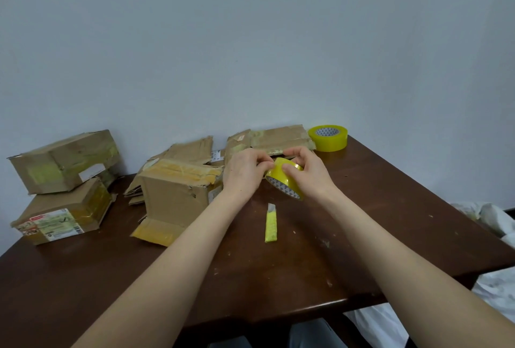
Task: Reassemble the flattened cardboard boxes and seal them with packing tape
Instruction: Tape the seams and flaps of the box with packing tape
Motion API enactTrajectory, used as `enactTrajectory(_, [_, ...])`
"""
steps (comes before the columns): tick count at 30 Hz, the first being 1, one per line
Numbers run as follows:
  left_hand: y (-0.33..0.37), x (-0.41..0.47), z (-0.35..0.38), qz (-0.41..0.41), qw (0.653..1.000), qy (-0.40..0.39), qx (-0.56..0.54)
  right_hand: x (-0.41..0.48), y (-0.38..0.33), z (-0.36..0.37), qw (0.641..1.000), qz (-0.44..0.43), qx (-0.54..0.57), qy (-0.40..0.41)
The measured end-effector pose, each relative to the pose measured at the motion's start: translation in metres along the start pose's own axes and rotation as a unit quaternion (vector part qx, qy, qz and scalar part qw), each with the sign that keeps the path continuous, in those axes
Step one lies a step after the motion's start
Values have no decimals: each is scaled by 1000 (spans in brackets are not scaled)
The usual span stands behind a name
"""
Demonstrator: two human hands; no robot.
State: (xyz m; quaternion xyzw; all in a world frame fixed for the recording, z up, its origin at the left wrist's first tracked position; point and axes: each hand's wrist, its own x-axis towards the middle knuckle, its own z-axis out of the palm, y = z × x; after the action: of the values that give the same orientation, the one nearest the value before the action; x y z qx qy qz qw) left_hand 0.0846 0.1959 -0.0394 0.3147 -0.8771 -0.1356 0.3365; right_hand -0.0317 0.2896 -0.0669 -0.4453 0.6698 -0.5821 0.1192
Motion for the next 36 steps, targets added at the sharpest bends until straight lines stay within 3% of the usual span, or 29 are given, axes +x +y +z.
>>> enactTrajectory(4, [5, 2, -1, 24, 992, -6, 126, -1, 1, -2, 999, -12, -49, 3])
enactTrajectory(7, [2, 4, -10, 24, 985, 8, 172, -1, 3, -10, 988, -9, -147, 38])
enactTrajectory(9, [-8, 8, -28, 38, 980, 38, 192, -3, 12, -21, 967, 2, -254, 29])
enactTrajectory(11, [-24, 13, -50, 46, 975, 64, 206, -8, 21, -28, 931, 43, -361, -40])
enactTrajectory(13, [-47, 20, -72, 4, 976, 61, 207, -11, 18, -21, 888, 73, -443, -97])
enactTrajectory(14, [-62, 23, -83, -25, 977, 54, 205, -11, 10, -13, 883, 67, -454, -94])
enactTrajectory(18, [-123, 28, -112, -139, 970, 28, 195, -2, -41, 43, 955, -37, -293, -31])
enactTrajectory(21, [-147, 26, -113, -180, 970, -31, 160, -4, -76, 105, 963, -74, -241, -97])
enactTrajectory(25, [-166, 10, -102, -174, 966, -85, 173, -9, -75, 169, 965, 33, -206, -162])
enactTrajectory(30, [-174, -12, -100, -215, 958, -53, 182, -5, -62, 185, 979, 109, -134, -112])
enactTrajectory(36, [-182, -3, -101, -264, 944, -108, 167, 19, -53, 185, 969, 228, -27, -88])
